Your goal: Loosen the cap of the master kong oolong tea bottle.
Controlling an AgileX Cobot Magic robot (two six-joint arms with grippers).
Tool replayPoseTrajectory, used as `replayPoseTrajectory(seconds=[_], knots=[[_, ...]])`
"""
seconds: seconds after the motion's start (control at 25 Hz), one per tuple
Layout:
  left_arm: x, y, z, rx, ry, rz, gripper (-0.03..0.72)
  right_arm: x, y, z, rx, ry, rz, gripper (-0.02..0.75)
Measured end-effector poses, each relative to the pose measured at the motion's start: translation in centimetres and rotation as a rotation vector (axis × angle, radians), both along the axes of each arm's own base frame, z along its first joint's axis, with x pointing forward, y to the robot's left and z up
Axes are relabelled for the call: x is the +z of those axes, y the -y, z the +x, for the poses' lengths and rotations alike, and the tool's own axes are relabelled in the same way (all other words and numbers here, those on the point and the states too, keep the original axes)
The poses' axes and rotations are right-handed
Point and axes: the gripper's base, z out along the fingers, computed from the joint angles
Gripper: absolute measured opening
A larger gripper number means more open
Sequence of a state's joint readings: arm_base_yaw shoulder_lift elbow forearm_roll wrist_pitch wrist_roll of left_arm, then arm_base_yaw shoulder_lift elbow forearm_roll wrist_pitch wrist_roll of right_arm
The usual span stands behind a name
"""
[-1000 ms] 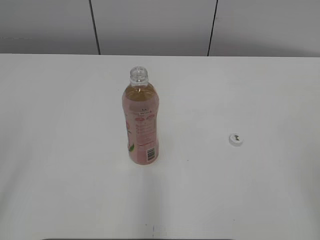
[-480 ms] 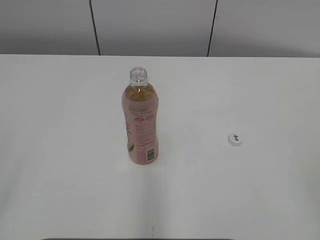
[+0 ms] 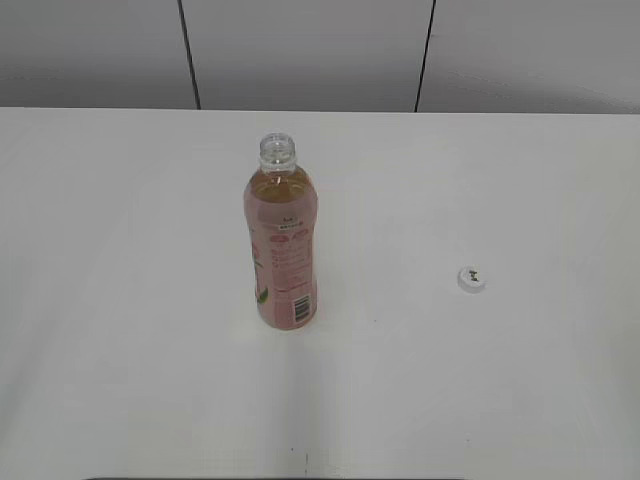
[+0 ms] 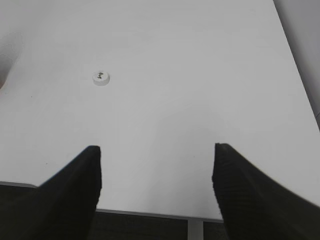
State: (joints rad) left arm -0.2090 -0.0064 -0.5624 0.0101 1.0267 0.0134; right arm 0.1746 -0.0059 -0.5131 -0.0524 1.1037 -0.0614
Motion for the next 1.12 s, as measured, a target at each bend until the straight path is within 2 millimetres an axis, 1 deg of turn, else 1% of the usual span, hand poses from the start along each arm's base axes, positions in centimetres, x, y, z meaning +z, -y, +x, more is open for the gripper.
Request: replayPoseTrajectory(seconds=[0.36,0.44,0.6,0.68,0.84,1.12], knots=[[0.00,0.04,-0.01,0.015,0.000,-0.002,0.436,0.02,0.00,0.01,-0.009,0.002,-0.001,0.525],[0.00,0.11,-0.03,0.074,0.000,-0.002,0.436,0.04,-0.03,-0.01,-0.052,0.005,-0.001,0.525],[0.00,0.31,-0.06,0.232,0.001,-0.001,0.436,0.04,-0.15,-0.07,-0.194,0.006,-0.002,0.525],[0.00,0.36,-0.06,0.270,0.001,-0.001,0.436,0.04,-0.18,-0.09,-0.233,0.006,-0.002,0.525],[0.00,0.35,-0.06,0.262,0.001,-0.001,0.436,0.04,-0.19,-0.09,-0.239,0.006,-0.002,0.524],[0.00,0.23,-0.06,0.170,0.001,-0.001,0.436,0.04,-0.19,-0.09,-0.239,0.006,-0.002,0.524]])
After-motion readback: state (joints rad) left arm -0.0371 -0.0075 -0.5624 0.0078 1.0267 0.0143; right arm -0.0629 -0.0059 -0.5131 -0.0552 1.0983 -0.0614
